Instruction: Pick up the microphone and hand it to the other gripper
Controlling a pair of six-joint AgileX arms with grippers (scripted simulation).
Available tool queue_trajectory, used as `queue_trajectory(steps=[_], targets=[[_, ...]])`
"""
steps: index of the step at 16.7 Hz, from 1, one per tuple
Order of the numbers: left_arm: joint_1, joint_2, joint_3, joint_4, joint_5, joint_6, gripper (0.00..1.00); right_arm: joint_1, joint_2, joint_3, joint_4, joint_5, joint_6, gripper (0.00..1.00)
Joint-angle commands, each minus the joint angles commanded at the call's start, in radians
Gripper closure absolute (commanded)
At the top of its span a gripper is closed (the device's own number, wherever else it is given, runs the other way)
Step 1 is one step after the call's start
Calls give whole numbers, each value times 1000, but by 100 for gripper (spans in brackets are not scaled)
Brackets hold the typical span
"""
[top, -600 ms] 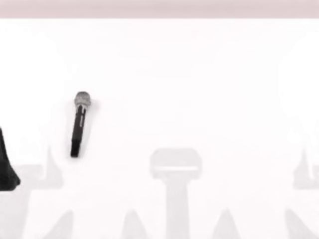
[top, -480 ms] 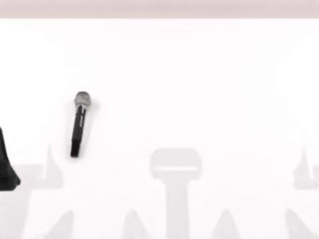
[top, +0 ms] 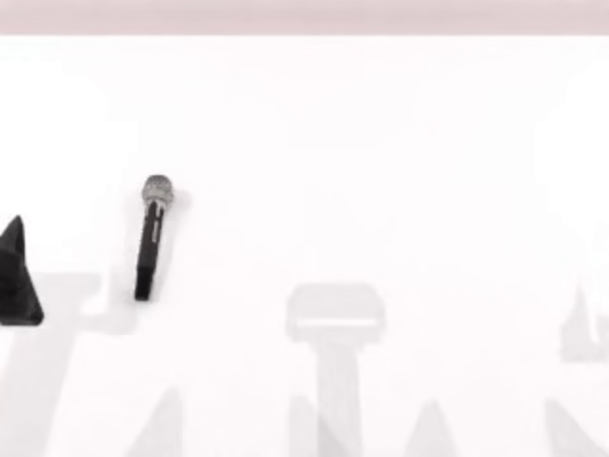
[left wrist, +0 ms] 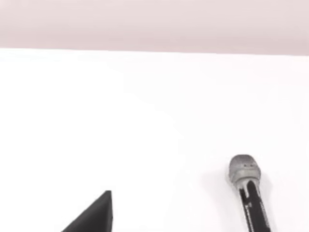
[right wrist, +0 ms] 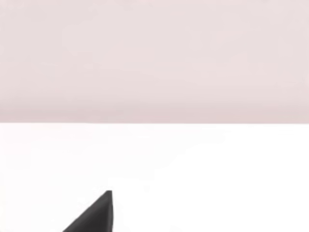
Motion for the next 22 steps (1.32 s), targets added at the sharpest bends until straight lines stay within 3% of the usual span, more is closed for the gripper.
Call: queue_trajectory(steps=[14,18,22], targets=[[-159,1356,994,-683,-12,-153,0,0,0,0,0,0,0,0],[-186,1548,1138,-782,-9,-176,0,0,0,0,0,0,0,0],[-192,1581,1163,-800,-9,-180,0,0,0,0,0,0,0,0]])
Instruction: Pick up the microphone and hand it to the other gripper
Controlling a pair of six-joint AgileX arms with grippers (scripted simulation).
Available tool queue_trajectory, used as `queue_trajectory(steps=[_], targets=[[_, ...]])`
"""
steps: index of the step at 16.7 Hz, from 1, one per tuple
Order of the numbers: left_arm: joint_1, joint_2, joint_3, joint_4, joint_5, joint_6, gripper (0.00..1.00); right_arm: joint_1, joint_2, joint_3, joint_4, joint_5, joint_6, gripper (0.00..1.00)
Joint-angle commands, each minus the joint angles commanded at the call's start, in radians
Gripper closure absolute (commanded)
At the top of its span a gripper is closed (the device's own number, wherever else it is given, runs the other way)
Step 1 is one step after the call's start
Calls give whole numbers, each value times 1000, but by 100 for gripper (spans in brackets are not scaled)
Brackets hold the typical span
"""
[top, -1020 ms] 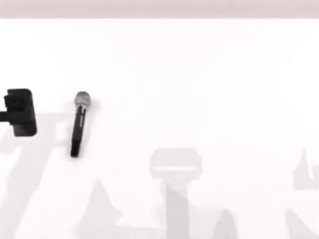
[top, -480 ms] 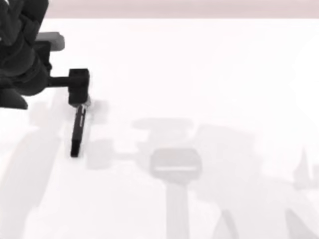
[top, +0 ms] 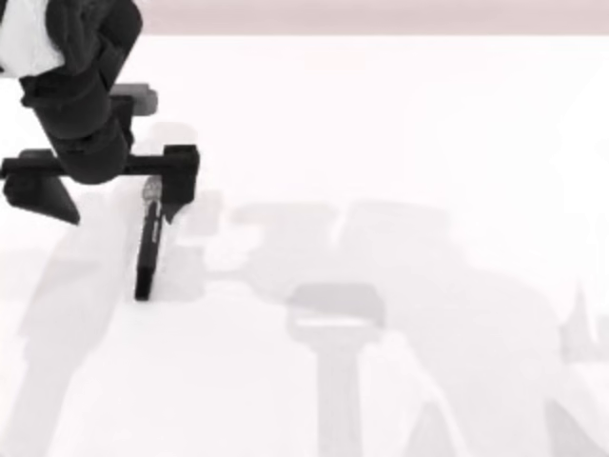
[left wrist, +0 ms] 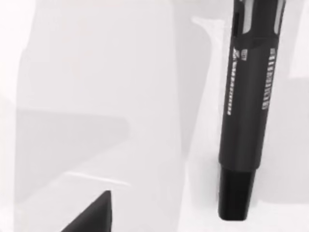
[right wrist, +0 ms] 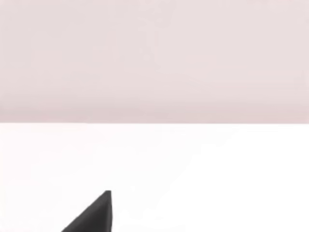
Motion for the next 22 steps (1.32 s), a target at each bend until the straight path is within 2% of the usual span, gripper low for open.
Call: queue_trajectory(steps=[5,13,18,22], targets=[[4,7,-12,18,0,2,0,0,0,0,0,0,0,0],[1,164,-153,321,1,3,0,0,0,0,0,0,0,0],[1,176,-163,339,2,3,0,0,0,0,0,0,0,0],[1,176,-163,339,2,3,30,0,0,0,0,0,0,0]])
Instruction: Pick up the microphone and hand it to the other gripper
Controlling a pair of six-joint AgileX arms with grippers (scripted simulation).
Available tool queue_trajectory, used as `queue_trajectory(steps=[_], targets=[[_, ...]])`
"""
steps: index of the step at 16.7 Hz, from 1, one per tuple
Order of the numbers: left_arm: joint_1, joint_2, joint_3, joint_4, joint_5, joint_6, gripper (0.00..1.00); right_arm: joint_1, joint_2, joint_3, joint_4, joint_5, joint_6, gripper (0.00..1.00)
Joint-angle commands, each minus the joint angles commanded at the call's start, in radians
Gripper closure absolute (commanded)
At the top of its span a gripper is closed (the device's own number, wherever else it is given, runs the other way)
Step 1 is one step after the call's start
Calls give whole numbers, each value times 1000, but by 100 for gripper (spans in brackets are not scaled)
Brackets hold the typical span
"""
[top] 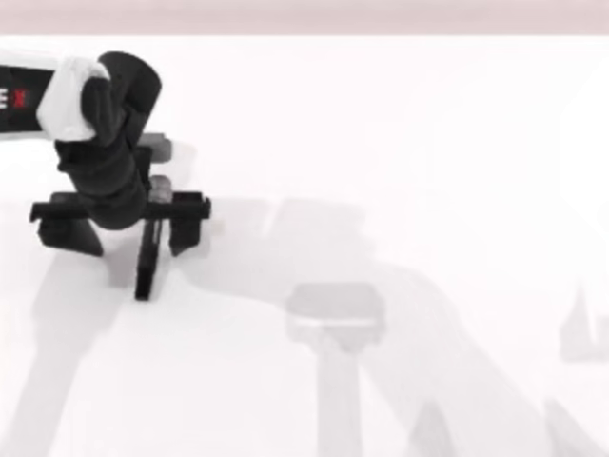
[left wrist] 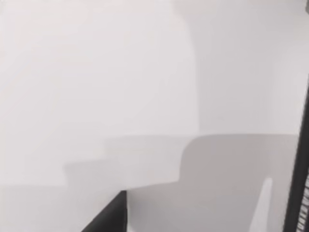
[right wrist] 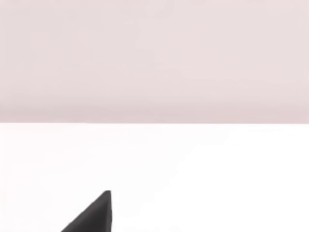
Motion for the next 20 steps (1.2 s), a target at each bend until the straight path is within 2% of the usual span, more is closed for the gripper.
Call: queue_trajectory(steps=[9,17,18,20], targets=[[0,0,0,0,0,0,98,0,0,0,0,0,0,0],[0,0,0,0,0,0,100,0,0,0,0,0,0,0],[4,-57,19,-25,-31,22,100,0,0,0,0,0,0,0],[4,-60,17,-13,-25,24,100,0,0,0,0,0,0,0]])
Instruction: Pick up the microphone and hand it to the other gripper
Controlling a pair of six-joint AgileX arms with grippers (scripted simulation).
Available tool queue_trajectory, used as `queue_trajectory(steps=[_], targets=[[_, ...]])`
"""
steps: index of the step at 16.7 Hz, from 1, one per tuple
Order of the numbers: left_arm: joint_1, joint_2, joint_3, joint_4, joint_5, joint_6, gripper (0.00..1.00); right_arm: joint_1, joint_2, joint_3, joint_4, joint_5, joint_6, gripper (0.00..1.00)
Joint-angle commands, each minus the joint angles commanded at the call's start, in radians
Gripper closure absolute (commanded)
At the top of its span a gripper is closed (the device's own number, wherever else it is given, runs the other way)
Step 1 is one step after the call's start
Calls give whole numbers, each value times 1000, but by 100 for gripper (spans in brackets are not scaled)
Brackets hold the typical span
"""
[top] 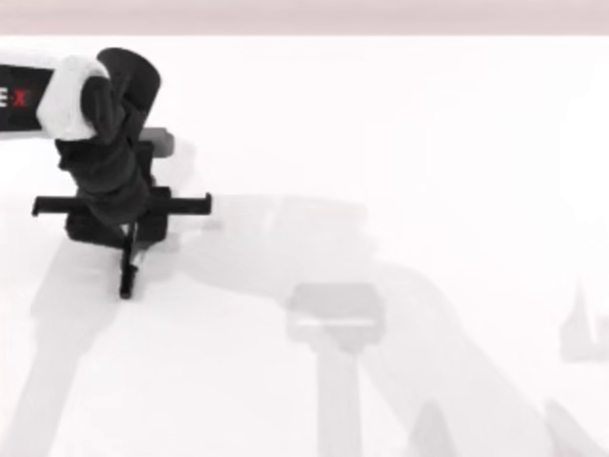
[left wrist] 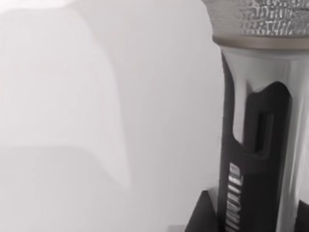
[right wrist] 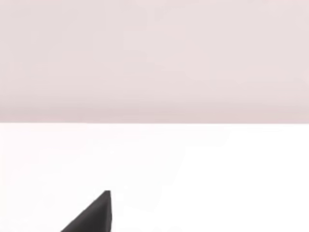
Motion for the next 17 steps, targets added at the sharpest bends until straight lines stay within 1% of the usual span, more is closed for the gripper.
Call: queue_trajectory(steps=[3,6,9,15,17], targets=[[2,-19,-17,96,45,16,100,0,0,0,0,0,0,0],[9,-52,-58,273,124,42,100,0,0,0,0,0,0,0],[20,-96,-126,509,228,75,100,0,0,0,0,0,0,0],[42,-216,-291,1074,455,150,100,0,0,0,0,0,0,0],[49,-263,-336,1232,521,174,100,0,0,0,0,0,0,0]])
